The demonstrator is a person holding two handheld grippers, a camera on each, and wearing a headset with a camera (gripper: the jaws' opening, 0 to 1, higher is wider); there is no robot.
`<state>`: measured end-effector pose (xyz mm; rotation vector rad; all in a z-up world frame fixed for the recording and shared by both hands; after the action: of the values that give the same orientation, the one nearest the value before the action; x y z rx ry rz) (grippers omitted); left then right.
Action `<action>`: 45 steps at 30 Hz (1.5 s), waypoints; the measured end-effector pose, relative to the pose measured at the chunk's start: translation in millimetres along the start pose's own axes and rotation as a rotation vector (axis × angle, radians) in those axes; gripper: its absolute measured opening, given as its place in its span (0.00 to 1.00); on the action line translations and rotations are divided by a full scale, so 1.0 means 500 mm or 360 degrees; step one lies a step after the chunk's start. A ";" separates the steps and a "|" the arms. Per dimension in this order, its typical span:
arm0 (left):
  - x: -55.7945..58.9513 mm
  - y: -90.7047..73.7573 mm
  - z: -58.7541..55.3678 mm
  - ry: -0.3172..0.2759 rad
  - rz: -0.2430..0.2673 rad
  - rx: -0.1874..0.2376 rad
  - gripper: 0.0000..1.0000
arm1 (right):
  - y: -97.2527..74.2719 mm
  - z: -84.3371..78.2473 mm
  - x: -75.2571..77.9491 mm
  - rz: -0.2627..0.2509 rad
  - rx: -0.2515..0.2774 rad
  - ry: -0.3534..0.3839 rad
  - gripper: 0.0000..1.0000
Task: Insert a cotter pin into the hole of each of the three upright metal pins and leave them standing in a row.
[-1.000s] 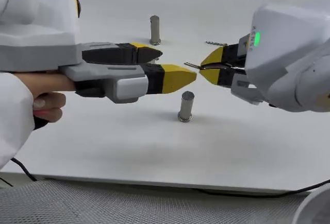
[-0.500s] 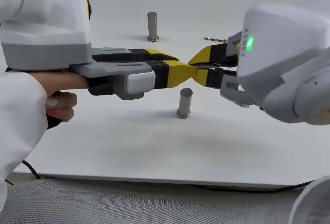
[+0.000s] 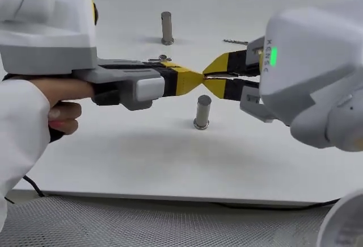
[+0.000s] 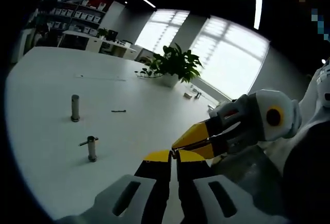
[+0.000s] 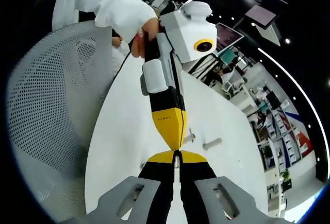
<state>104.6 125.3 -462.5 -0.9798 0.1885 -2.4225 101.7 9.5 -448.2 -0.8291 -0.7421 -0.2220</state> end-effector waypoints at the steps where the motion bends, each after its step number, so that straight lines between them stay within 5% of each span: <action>1: 0.000 0.000 0.000 0.0000 -0.0003 -0.0002 0.00 | 0.000 0.001 -0.001 0.0001 0.0001 0.0001 0.00; 23: -0.003 -0.004 0.005 -0.0005 0.0054 -0.0036 0.00 | 0.000 -0.011 -0.002 0.0015 0.0016 0.0047 0.00; 30: -0.009 -0.015 0.005 0.0123 0.0088 -0.0091 0.00 | 0.004 -0.045 -0.012 0.0137 0.0040 0.0361 0.05; 36: -0.001 -0.019 -0.006 0.0271 0.0037 -0.0151 0.00 | 0.007 -0.061 -0.018 0.0312 0.0222 0.0868 0.07; 45: 0.020 -0.019 -0.016 0.0563 -0.0109 -0.0201 0.00 | 0.008 -0.063 -0.040 0.0494 0.0300 0.0995 0.05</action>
<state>89.1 127.6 -459.3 -0.6087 0.4425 -2.6587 105.0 -13.1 -478.2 -0.6327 -0.0427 -0.1179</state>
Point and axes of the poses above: the centre of the closed fingertips' face, and the gripper's own axes: y roughly forward along the fingers, x roughly to its right, z roughly out of its top, the point moved 8 cm from there along -y, roughly backward along the fingers, and after that the axes turned 9 degrees about -y, right-handed, at the moved point
